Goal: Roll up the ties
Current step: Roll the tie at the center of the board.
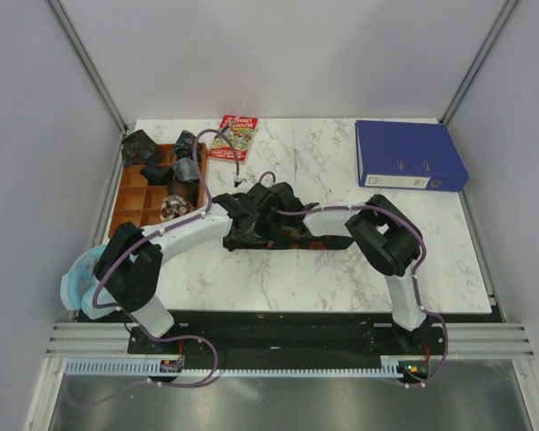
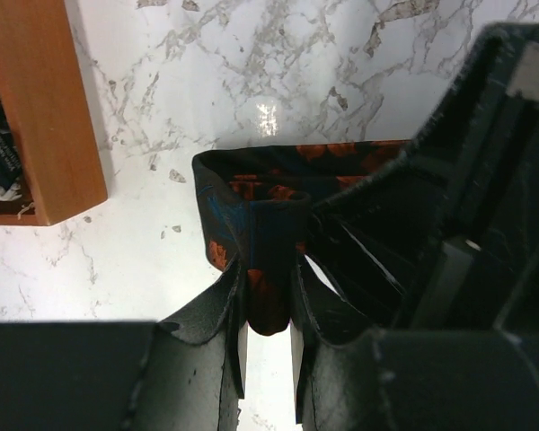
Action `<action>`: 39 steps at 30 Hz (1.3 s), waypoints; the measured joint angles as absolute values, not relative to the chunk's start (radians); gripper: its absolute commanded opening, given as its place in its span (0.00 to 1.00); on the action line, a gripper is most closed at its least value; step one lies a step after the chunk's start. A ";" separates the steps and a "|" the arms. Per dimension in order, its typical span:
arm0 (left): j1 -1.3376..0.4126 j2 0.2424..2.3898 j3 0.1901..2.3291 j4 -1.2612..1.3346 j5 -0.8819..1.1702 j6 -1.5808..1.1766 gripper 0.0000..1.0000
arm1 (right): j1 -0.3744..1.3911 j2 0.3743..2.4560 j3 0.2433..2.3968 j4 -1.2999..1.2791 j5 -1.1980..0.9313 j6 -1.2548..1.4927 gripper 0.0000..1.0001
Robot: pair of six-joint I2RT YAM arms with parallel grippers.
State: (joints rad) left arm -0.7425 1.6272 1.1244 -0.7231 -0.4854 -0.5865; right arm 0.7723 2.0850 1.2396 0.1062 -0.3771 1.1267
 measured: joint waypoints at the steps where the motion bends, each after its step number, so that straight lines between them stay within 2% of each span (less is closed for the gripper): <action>1: -0.746 1.636 1.127 -0.723 -0.490 -0.587 0.12 | 0.768 2.077 1.227 0.106 -0.379 1.126 0.00; 9: -0.780 1.702 1.161 -0.723 -0.547 -0.587 0.13 | 0.683 1.915 1.053 0.100 -0.392 1.107 0.00; 15: -0.792 1.739 1.172 -0.726 -0.551 -0.587 0.25 | 0.633 1.777 0.969 0.091 -0.391 1.083 0.00; 18: -0.800 1.761 1.182 -0.728 -0.550 -0.587 0.43 | 0.622 1.705 0.925 0.087 -0.387 1.071 0.00; 20: -0.804 1.771 1.189 -0.728 -0.546 -0.587 0.63 | 0.616 1.676 0.905 0.080 -0.386 1.065 0.00; 23: -0.811 1.774 1.197 -0.731 -0.537 -0.587 0.71 | 0.593 1.631 0.876 0.042 -0.378 1.043 0.00; 32: -0.818 1.726 1.205 -0.735 -0.491 -0.587 0.74 | 0.572 1.612 0.907 -0.083 -0.334 0.983 0.00; 34: -0.818 1.677 1.205 -0.740 -0.483 -0.589 0.73 | 0.572 1.632 0.965 -0.125 -0.332 0.959 0.01; 35: -0.818 1.649 1.205 -0.746 -0.479 -0.593 0.73 | 0.572 1.645 0.991 -0.136 -0.332 0.949 0.05; 37: -0.819 1.588 1.200 -0.753 -0.476 -0.606 0.69 | 0.572 1.686 1.065 -0.169 -0.330 0.923 0.09; 39: -0.820 1.504 1.174 -0.754 -0.477 -0.625 0.60 | 0.572 1.729 1.137 -0.204 -0.325 0.897 0.15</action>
